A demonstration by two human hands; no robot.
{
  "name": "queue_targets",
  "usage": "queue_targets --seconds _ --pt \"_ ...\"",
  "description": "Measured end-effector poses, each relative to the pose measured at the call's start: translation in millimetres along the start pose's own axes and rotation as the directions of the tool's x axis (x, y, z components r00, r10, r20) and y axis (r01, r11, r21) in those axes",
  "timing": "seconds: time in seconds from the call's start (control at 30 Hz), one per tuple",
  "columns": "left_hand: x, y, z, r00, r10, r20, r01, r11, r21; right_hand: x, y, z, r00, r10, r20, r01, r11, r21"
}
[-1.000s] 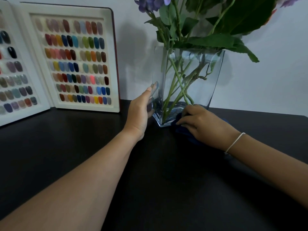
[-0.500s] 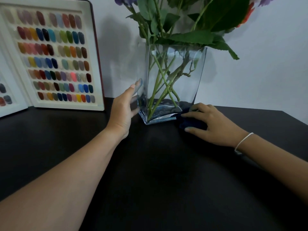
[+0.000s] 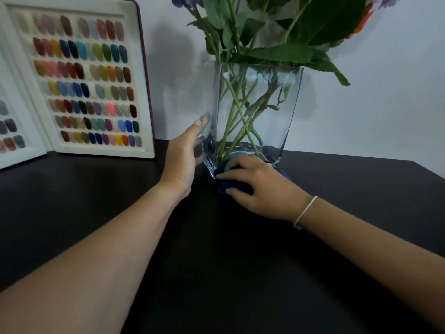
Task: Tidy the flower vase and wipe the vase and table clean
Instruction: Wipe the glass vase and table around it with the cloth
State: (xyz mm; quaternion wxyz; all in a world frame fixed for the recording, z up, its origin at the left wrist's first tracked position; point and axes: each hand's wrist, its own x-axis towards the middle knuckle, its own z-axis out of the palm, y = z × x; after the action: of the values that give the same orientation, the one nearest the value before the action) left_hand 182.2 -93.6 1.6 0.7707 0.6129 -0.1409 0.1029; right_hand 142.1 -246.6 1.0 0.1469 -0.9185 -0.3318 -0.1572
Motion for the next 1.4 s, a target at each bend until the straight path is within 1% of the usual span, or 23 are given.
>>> queue_targets --seconds 0.2,0.3,0.4,0.53,0.63,0.8,0.93,1.0,1.07,1.13,1.23,1.4 --pt "0 -1 -2 1.000 -0.001 0.026 0.000 1.000 0.019 0 1 -1 0.999 -0.012 -0.036 0.013 0.999 0.032" --pt "0 -1 -3 0.999 -0.001 0.039 0.001 1.000 0.008 -5 11 -5 0.999 0.015 -0.043 -0.015 1.000 0.017" --pt "0 -1 -2 0.999 0.003 0.036 -0.003 1.000 0.001 -19 35 -16 0.994 0.089 -0.057 -0.092 0.995 -0.040" --pt "0 -2 -2 0.999 0.011 0.035 -0.011 1.000 0.004 -44 74 -35 0.963 0.252 -0.101 -0.263 0.957 -0.123" --pt "1 -3 -2 1.000 0.006 0.020 -0.006 1.000 -0.006 -52 90 -43 0.937 0.331 -0.113 -0.343 0.931 -0.124" --pt "1 -2 -2 1.000 0.017 0.021 -0.017 1.000 -0.023 -51 84 -42 0.949 0.292 -0.120 -0.302 0.951 -0.073" --pt "2 -4 -2 0.999 0.022 0.030 -0.022 1.000 -0.022 -41 46 -31 0.985 0.135 -0.106 -0.135 0.991 0.008" --pt "2 -4 -3 0.999 0.022 0.034 -0.021 1.000 -0.023 -29 24 -20 0.997 0.041 -0.073 -0.037 0.998 0.058" --pt "3 -4 -4 0.999 0.016 0.033 -0.016 1.000 -0.019 -17 9 -10 0.998 -0.022 -0.051 0.027 0.995 0.098" --pt "2 -4 -4 0.999 0.022 0.034 -0.022 1.000 -0.006 -9 2 -5 0.998 -0.030 -0.053 0.036 0.993 0.115" --pt "3 -6 -5 0.999 0.034 0.034 -0.034 0.999 0.000 -7 6 -4 0.998 0.008 -0.068 -0.001 0.995 0.104" --pt "4 -6 -4 0.999 0.030 0.031 -0.030 0.999 -0.018 -16 33 -14 0.990 0.104 -0.096 -0.103 0.995 0.016"
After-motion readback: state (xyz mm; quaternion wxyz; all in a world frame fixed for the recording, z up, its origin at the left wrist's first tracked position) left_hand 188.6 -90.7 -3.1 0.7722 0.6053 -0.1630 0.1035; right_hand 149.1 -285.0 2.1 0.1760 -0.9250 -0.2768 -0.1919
